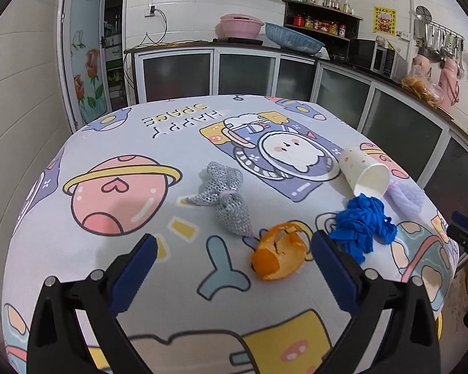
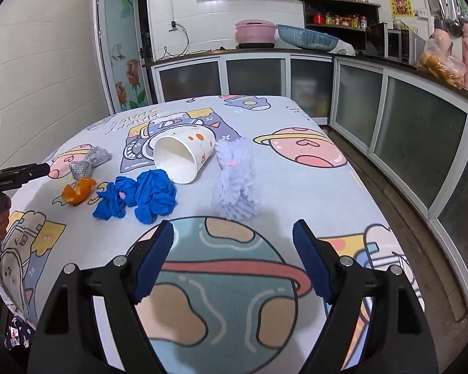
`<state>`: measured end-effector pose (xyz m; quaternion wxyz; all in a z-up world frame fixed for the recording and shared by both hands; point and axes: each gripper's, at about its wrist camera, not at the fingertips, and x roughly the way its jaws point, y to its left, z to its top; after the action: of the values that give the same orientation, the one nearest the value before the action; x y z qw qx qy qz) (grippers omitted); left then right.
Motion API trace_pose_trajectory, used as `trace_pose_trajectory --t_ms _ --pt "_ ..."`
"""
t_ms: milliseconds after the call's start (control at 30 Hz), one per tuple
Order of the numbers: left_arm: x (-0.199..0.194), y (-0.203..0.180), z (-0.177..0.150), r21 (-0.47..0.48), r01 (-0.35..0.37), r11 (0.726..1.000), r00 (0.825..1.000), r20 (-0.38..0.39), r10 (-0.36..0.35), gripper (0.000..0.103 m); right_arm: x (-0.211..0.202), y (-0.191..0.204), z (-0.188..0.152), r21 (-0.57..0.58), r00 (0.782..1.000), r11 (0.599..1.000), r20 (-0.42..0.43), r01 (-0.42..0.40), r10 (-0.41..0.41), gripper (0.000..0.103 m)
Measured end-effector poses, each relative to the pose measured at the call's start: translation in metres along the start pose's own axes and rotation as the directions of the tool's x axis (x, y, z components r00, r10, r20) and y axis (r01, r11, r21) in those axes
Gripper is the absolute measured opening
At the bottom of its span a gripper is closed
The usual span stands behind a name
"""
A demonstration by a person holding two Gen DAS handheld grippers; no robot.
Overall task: Collect trash
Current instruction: 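Move both open tools back over the table toward the remaining items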
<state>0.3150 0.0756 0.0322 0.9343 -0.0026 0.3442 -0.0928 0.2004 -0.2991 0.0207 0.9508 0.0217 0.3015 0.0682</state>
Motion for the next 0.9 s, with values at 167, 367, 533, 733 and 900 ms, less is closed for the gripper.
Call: trace_pose_trajectory --t_ms 167,367,533,733,900 --pt "0.0 0.004 0.004 -0.015 0.012 1.0 1.0 0.02 -0.012 0.095 0.011 0.0 0.003 -0.008 1.0 1.0 -0.003 0.002 -0.002 0.075" --pt "-0.001 0.007 0.005 -0.036 0.045 0.998 0.999 0.021 -0.044 0.095 0.017 -0.003 0.003 -0.014 1.0 1.0 -0.012 0.01 -0.01 0.075" --pt "0.0 0.006 0.005 -0.021 0.072 0.997 0.997 0.018 -0.071 0.095 0.022 -0.005 0.004 -0.012 1.0 1.0 -0.017 0.013 -0.013 0.075" --pt "0.004 0.008 0.004 -0.008 0.068 0.998 0.998 -0.004 -0.068 0.095 0.027 -0.003 0.008 -0.023 1.0 1.0 -0.012 0.007 -0.008 0.075" --pt "-0.002 0.018 -0.003 0.011 0.056 0.998 0.998 -0.014 -0.056 0.095 0.028 0.002 0.012 -0.035 1.0 0.999 -0.005 0.004 -0.004 0.075"
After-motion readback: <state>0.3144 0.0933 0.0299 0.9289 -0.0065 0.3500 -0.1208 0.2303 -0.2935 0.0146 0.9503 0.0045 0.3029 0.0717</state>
